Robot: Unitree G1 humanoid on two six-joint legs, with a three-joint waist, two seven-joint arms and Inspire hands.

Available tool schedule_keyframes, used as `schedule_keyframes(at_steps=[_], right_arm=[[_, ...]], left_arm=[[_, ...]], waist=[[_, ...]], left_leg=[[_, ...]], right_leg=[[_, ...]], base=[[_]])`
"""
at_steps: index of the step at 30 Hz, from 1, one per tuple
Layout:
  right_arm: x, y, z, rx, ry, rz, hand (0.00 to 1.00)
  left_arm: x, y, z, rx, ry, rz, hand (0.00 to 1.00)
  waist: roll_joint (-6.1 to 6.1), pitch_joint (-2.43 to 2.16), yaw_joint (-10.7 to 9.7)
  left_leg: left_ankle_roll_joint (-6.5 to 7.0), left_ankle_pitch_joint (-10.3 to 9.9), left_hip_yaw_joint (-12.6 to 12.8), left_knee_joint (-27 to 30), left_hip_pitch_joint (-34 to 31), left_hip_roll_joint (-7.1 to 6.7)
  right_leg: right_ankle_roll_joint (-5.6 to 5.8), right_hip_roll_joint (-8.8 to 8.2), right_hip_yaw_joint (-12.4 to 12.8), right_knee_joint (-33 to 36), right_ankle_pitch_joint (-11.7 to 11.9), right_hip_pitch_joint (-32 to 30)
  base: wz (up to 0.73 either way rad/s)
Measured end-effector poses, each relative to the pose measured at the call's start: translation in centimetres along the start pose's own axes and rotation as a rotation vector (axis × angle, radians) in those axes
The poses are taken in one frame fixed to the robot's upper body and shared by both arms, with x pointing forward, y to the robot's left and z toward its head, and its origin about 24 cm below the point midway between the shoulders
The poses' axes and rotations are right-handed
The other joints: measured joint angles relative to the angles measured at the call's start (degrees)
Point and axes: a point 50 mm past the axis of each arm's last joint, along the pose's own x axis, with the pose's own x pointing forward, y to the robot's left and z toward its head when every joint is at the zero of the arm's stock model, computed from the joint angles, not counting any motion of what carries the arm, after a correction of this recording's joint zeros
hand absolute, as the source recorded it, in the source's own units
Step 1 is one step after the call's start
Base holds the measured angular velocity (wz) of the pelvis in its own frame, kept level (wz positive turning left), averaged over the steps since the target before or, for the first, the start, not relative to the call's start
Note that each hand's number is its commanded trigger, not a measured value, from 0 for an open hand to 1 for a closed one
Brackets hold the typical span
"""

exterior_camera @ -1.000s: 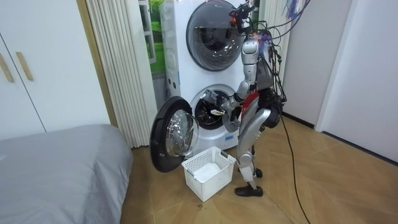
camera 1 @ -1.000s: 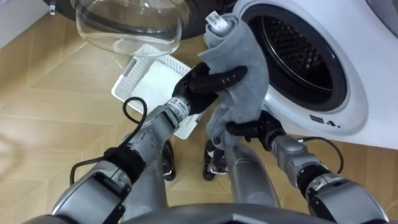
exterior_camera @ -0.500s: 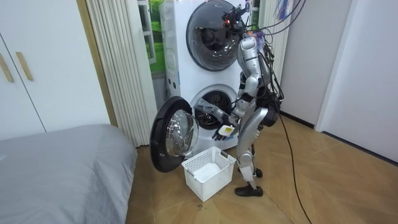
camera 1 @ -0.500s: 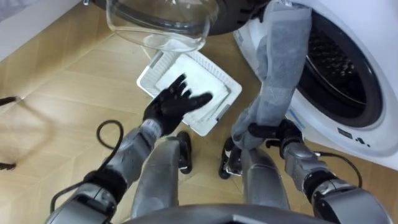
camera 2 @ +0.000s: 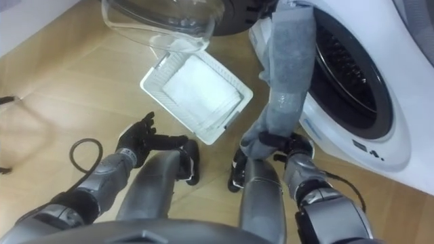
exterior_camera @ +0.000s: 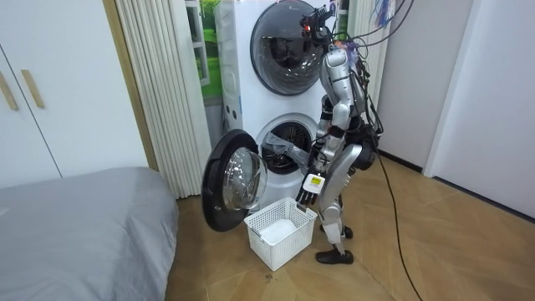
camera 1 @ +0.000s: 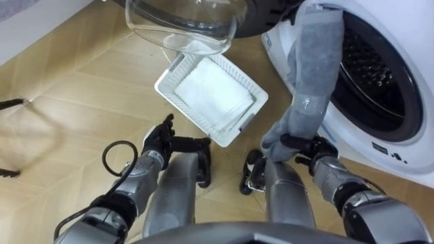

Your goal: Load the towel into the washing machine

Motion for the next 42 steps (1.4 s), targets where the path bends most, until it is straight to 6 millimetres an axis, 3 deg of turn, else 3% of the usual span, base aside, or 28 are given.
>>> schedule_keyframes(at_steps=[8,15,21,25,28,30,35,38,42], right_arm=[[0.1,-0.1,0.0,0.189,0.074,-0.010,1.00],[0.2,-0.1,0.9,0.342,0.107,-0.023,1.00],[0.2,-0.7,2.6,0.638,0.122,-0.053,1.00],[0.2,-1.5,4.8,0.768,0.103,-0.091,1.00],[0.1,-2.5,6.6,0.800,0.074,-0.116,1.00],[-0.1,-2.8,7.8,0.829,0.059,-0.113,1.00],[-0.7,-4.2,11.2,0.873,0.004,-0.151,1.00],[-1.0,-3.8,12.0,0.919,0.035,-0.150,1.00],[-1.2,-3.7,12.6,0.958,0.050,-0.169,1.00]], left_arm=[[0.2,0.2,0.5,-0.008,0.006,0.040,0.00],[0.2,0.4,0.1,-0.023,0.038,0.075,0.00],[0.2,0.2,0.6,-0.026,0.023,0.102,0.00],[0.1,0.9,0.9,-0.043,0.016,0.144,0.00],[0.2,1.5,1.4,-0.033,0.005,0.169,0.00],[0.2,1.9,1.7,-0.032,-0.004,0.188,0.00],[0.2,2.6,2.5,-0.002,-0.024,0.197,0.00],[0.1,3.0,2.8,0.007,-0.037,0.214,0.00],[0.0,3.1,2.7,0.009,-0.033,0.225,0.00]], waist=[[-2.03,0.02,-0.17],[-2.22,0.05,-0.48],[-2.29,0.03,-0.33],[-3.74,0.10,-0.68],[-4.65,0.43,-1.26],[-5.65,0.33,-1.75],[-6.59,0.46,-3.19],[-7.42,0.40,-3.70],[-7.45,0.39,-3.87]], left_leg=[[0.03,0.01,-0.08,0.35,-0.51,-0.26],[0.57,0.50,0.33,0.48,-1.77,-0.66],[1.11,1.24,0.41,0.49,-3.92,-0.89],[1.43,1.41,2.19,0.79,-4.32,-1.31],[1.44,1.42,2.53,1.25,-4.48,-1.35],[1.53,1.47,2.68,1.51,-5.10,-1.23],[2.07,1.15,2.88,3.77,-7.19,-0.58],[2.46,1.16,3.05,3.99,-7.87,-0.64],[2.79,1.04,3.11,4.02,-8.19,-0.63]], right_leg=[[0.06,-0.21,0.19,0.70,0.03,-0.65],[0.11,-0.91,0.19,1.92,0.02,-2.03],[0.53,-1.09,0.31,1.94,0.70,-4.14],[0.70,-2.05,1.98,3.76,0.61,-6.15],[0.73,-2.12,2.12,4.07,0.59,-6.29],[0.71,-2.06,2.28,4.31,0.61,-7.00],[0.81,-1.96,1.79,5.24,0.83,-8.22],[0.89,-2.28,1.85,5.92,0.88,-9.09],[1.10,-2.39,1.69,6.00,1.00,-9.18]], base=[[0.00],[0.04],[0.01],[-0.10],[-0.02],[0.00],[0.01],[0.00],[0.01]])
